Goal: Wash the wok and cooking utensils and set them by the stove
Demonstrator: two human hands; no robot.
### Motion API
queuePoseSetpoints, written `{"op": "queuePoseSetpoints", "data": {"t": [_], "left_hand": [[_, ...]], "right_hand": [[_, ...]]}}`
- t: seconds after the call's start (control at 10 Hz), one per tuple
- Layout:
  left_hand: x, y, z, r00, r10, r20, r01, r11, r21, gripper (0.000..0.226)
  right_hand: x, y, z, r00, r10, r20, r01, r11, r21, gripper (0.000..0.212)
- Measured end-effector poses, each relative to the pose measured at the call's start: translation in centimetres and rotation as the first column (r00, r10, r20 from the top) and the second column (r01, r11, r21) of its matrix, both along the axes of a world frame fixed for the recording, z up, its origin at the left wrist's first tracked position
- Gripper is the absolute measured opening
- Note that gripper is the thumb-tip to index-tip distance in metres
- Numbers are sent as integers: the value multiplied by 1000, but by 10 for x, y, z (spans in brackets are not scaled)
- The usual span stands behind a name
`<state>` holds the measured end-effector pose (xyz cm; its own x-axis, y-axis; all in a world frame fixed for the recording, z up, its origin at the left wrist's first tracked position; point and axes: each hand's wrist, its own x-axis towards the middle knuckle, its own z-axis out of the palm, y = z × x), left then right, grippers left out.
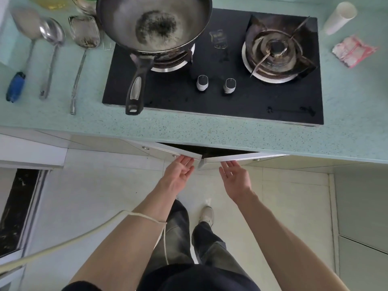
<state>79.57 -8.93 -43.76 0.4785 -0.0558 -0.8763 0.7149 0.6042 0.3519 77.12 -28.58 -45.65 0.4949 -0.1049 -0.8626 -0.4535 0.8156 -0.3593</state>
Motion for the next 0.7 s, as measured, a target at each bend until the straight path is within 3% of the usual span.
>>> {"op": "queuePoseSetpoints", "data": {"t": [0.2, 0.5, 0.6, 0.7], "left_hand": [[12, -5, -9, 1000, -28, 6, 29, 1000, -11, 86], [28, -13, -2, 995, -83, 56, 81, 996, 34, 78], [33, -10, 1, 965, -255, 66, 246, 962, 122, 77], [27, -8, 12, 888, -459, 5, 429, 835, 345, 65]], "right_hand": [[29, 11, 2, 996, -66, 64, 63, 997, 51, 67], [39, 6, 9, 989, 72, 129, -78, 996, 41, 57], [39, -2, 12, 971, 226, 82, -222, 974, -52, 38], [39, -6, 21, 895, 431, -116, -446, 866, -227, 34]]}}
